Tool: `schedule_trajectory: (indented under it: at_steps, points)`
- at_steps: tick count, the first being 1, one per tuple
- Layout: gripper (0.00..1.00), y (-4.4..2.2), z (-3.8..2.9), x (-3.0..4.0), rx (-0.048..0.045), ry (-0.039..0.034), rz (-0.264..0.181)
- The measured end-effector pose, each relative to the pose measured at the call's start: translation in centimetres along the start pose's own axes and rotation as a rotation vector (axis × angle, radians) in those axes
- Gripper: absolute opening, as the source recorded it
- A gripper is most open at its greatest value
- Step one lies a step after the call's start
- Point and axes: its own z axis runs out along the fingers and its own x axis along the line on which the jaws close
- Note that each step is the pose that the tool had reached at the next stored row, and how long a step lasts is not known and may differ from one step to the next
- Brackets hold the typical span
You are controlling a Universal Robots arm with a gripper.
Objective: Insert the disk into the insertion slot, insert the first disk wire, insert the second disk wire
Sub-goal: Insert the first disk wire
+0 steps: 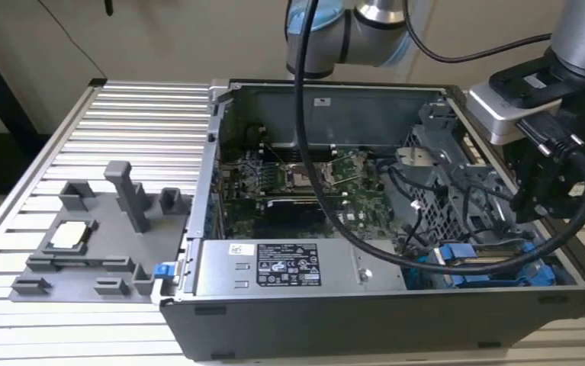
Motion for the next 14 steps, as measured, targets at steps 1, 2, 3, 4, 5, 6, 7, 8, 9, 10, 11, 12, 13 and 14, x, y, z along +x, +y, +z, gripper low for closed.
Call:
schedule_trajectory:
  at_steps: [1, 2, 3, 4, 5, 6, 7, 8, 9, 10, 11, 12, 13, 14]
  points:
    - [0.19, 0.03, 0.01, 0.33, -0.0002, -0.0001, 0.000]
    - [0.19, 0.00, 0.02, 0.57, -0.0023, 0.0000, 0.000]
    - [0.19, -0.12, 0.07, 0.68, -0.0091, -0.0006, 0.000]
    - [0.19, -0.31, 0.12, 0.73, -0.0216, -0.0013, 0.001]
    - [0.19, -0.49, 0.17, 0.76, -0.0358, -0.0025, 0.001]
    - [0.19, -0.65, 0.23, 0.78, -0.0511, -0.0041, 0.002]
    - [0.19, -0.84, 0.29, 0.81, -0.0662, -0.0059, 0.002]
    - [0.19, -1.04, 0.35, 0.84, -0.0831, -0.0081, 0.003]
    - [0.19, -1.24, 0.41, 0.87, -0.0971, -0.0098, 0.003]
    - [0.19, -1.45, 0.48, 0.90, -0.1115, -0.0118, 0.004]
    - [0.19, -1.68, 0.56, 0.93, -0.1251, -0.0135, 0.005]
    - [0.19, -1.88, 0.61, 0.96, -0.1378, -0.0150, 0.005]
    - [0.19, -2.10, 0.69, 0.99, -0.1510, -0.0169, 0.006]
    - [0.19, -2.29, 0.74, 1.02, -0.1619, -0.0183, 0.006]
